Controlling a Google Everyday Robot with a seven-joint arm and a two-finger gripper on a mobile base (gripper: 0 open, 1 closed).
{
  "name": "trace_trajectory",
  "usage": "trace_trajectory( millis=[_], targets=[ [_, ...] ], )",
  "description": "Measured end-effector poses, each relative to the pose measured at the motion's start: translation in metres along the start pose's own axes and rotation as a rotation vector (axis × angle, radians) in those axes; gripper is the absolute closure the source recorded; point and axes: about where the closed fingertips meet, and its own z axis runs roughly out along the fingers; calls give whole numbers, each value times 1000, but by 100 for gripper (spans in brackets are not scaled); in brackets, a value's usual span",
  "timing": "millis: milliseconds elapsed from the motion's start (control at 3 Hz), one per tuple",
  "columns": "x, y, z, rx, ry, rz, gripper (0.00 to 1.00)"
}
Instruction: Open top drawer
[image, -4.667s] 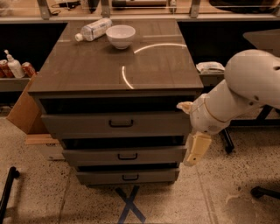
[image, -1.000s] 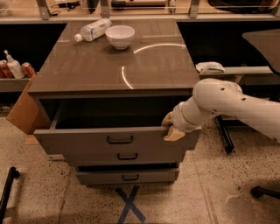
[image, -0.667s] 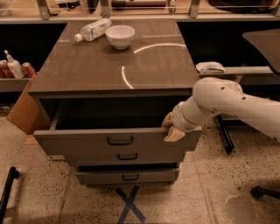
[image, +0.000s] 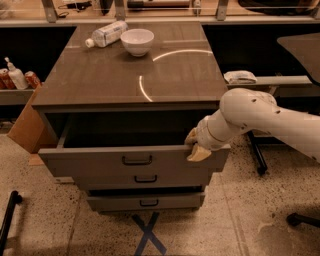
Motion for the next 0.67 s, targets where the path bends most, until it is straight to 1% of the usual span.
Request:
trace_trajectory(
  millis=[333,667],
  targets=[
    [0,0,0,0,0,0,28],
    [0,0,0,0,0,0,3]
  ],
)
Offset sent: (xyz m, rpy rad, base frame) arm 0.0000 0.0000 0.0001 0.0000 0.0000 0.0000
